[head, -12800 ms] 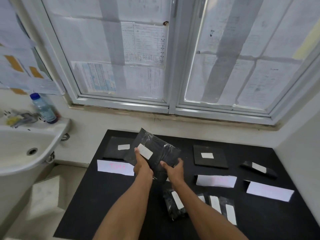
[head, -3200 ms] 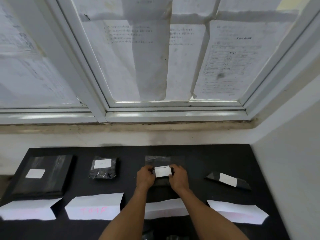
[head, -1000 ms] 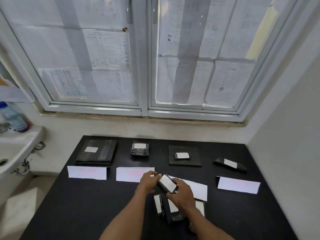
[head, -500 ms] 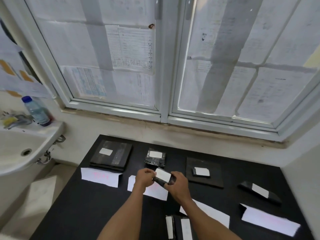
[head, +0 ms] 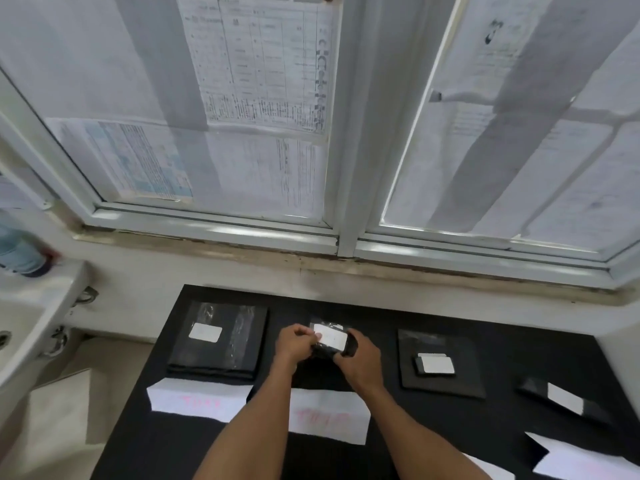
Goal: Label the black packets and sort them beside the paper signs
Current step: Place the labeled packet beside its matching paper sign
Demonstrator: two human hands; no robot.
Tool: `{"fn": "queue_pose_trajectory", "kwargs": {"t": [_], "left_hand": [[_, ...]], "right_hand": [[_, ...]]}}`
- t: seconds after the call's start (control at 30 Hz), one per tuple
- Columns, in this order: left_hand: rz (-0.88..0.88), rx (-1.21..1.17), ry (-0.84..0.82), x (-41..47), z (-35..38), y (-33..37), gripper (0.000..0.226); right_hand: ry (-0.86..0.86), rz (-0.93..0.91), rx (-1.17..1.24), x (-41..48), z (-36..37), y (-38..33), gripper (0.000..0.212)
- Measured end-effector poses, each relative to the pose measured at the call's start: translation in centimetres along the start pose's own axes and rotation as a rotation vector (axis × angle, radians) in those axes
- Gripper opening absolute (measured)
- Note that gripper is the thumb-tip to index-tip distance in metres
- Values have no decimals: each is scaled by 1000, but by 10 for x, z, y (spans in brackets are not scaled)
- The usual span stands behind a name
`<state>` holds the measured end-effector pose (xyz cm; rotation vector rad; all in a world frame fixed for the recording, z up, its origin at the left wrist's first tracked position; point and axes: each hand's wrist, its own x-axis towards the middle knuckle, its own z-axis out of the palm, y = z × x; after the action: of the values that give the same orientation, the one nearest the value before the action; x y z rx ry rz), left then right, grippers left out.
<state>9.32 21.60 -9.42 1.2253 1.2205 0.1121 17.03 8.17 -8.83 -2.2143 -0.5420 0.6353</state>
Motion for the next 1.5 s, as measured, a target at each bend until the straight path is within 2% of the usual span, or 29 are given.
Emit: {"fn": "queue_pose_trajectory", "kwargs": {"t": [0.4,0.67,0.8,0.97,1.03,1.17,1.3,1.5], "left_hand": [[-33,38,-1,43,0,4,17],[12,104,-4,41,-3,-3,17],[54,95,36,34,-5,-2,26],[-98,-47,-115,31,-5,-2,40],[-103,-57,-106,27,-4,1,49],[-17,139,10,11,-1,9,63],[57,183,17,-20,13,1,50],[143,174,33,-84,55,-28,44]], "right_hand": [[76,71,-11,36,23,-6,70],[31,92,-11,32,23,-10,87],[28,149,28,31,18,-9,91],[36,226,60,21,8,3,90],[35,243,65,14,3,8,89],[55,244,49,2,-15,13,82],[95,243,2,-26,-43,23,66],[169,240,-56,-74,-88,52,38]]}}
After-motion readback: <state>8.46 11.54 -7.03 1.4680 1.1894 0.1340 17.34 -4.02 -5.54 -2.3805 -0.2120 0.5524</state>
